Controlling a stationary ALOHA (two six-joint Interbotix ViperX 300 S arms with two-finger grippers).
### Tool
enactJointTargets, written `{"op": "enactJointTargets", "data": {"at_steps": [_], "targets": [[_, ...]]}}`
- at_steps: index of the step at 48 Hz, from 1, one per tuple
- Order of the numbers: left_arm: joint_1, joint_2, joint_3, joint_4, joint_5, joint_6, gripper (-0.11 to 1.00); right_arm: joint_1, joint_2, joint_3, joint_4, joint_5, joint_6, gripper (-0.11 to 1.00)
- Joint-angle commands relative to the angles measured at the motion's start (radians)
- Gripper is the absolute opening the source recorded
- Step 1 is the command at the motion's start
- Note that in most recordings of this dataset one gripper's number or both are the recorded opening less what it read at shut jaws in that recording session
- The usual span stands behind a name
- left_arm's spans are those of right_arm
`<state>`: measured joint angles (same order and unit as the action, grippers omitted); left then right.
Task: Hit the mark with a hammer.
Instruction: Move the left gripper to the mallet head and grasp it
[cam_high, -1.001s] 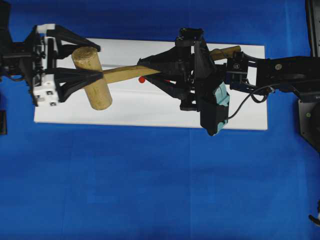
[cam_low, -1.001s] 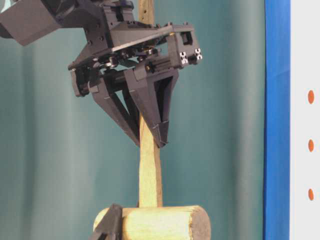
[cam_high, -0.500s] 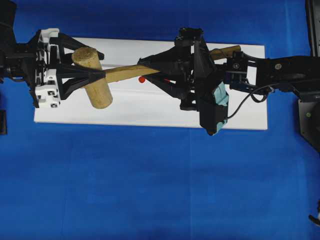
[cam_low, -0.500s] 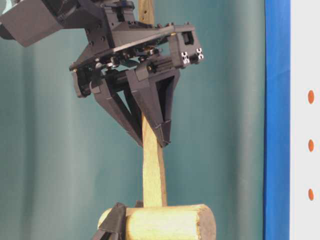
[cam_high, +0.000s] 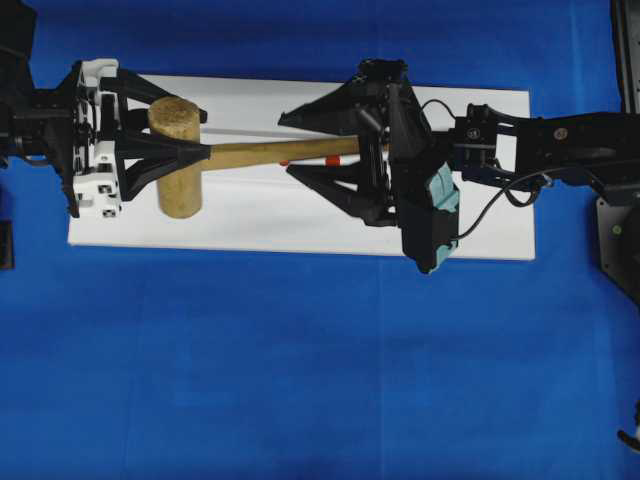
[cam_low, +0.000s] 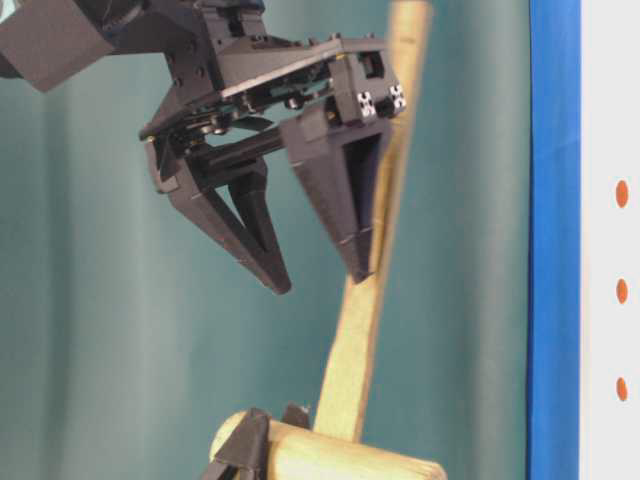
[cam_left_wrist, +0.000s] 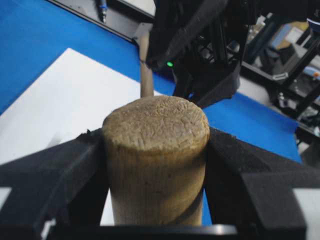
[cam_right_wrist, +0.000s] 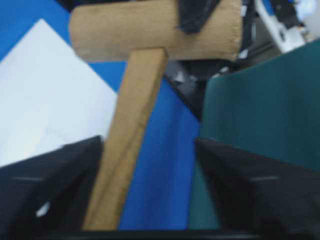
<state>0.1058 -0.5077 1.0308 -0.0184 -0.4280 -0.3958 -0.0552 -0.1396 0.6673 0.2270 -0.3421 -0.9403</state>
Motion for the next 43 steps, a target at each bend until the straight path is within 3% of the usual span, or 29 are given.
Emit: {"op": "enactJointTargets", "data": {"at_steps": [1, 4, 18, 26, 43], "targets": [[0.002, -0.011, -0.015, 0.005, 0.005, 0.015, 0.48, 0.009, -0.034, -0.018, 0.04, 0.008, 0.002, 0.88], [0.0, -0.011, -0.014, 0.006, 0.018, 0.049, 0.48, 0.012, -0.044, -0.018, 0.067, 0.021, 0.003, 0.96], [-0.002, -0.012, -0.014, 0.006, 0.049, 0.318, 0.48, 0.018, -0.101, -0.023, 0.25, 0.133, 0.091, 0.93], [-0.005, -0.012, -0.014, 0.005, 0.067, 0.466, 0.48, 0.018, -0.11, -0.021, 0.299, 0.176, 0.144, 0.93], [-0.032, -0.014, -0.017, 0.005, 0.063, 0.486, 0.48, 0.017, -0.086, -0.025, 0.307, 0.189, 0.189, 0.93]]}}
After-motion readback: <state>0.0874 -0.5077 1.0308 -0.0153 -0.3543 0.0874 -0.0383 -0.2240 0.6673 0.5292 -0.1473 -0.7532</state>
